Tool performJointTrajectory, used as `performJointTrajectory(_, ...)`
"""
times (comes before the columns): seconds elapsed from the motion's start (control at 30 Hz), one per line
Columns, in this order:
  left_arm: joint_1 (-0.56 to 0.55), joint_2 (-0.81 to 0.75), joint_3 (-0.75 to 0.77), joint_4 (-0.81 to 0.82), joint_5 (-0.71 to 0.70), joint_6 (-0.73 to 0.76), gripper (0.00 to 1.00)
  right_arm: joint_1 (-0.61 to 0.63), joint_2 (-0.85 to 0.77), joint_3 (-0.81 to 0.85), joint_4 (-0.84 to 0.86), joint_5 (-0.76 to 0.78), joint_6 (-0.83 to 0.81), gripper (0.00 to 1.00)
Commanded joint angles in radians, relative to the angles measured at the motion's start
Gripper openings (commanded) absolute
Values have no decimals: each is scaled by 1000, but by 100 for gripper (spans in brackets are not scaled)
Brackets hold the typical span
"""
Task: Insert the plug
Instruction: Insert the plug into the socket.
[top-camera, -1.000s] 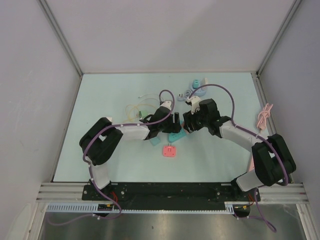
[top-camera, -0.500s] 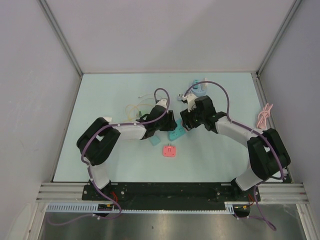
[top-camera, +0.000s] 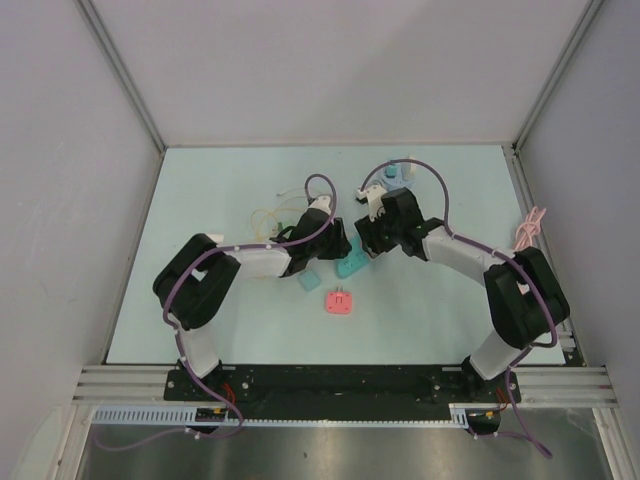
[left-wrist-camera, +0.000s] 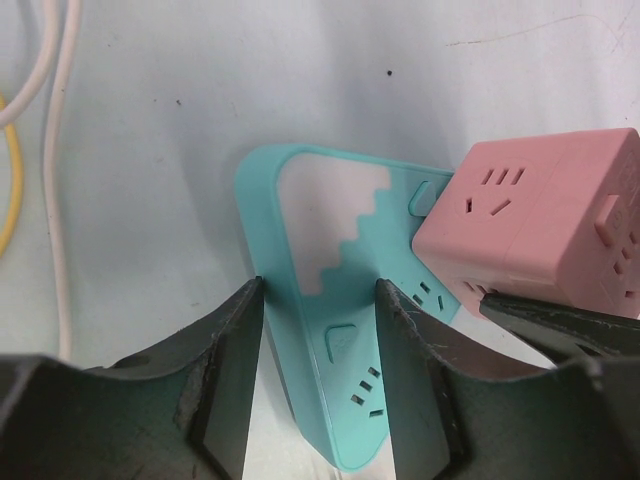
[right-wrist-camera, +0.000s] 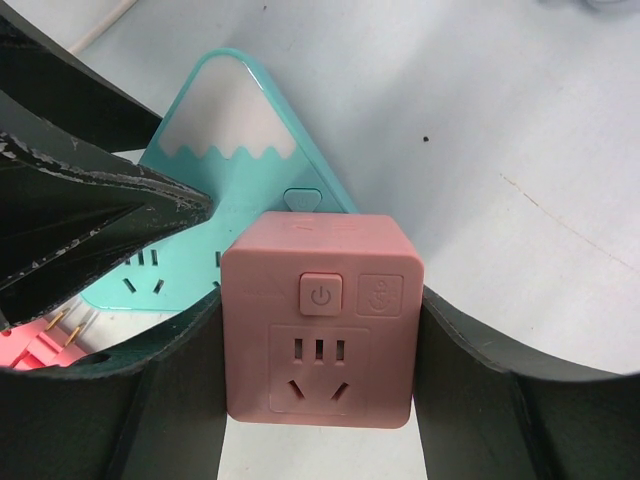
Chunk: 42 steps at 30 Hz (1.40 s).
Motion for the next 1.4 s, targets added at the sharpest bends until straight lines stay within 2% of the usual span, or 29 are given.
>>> performJointTrajectory(0.0, 1, 39, -11, -62, 16, 7, 51, 6, 129, -49, -145, 42, -25, 0)
performJointTrajectory(0.27, 27, 42, -28, -45, 63, -14, 50, -15, 179, -54, -217, -26, 28, 0)
performJointTrajectory(0.57, 72, 47, -51, -23, 146, -40, 49, 65, 202, -78, -194, 52, 27, 0)
performJointTrajectory(0.7, 76, 36, -55, -28, 145, -29, 50, 65, 216, -78, -194, 46, 21, 0)
performJointTrajectory(0.9, 76, 15, -63, -20, 160, -14, 53, 59, 155, -77, -203, 43, 45, 0)
performJointTrajectory(1.03, 62, -25, -89, -11, 158, -17, 57, 46, 106, -77, -237, 63, 55, 0)
performJointTrajectory(1.13, 50, -67, -112, -19, 125, -45, 62, 43, 97, -78, -246, 77, 44, 0)
performJointTrajectory(1.2, 50, -122, -129, -31, 108, -59, 69, 45, 97, -78, -240, 89, 42, 0)
performJointTrajectory(1.3, 50, -228, -150, -87, 42, -56, 77, 52, 71, -78, -227, 78, 45, 6)
performJointTrajectory(1.37, 49, -310, -152, -153, -27, -39, 84, 59, 55, -77, -216, 77, 47, 16)
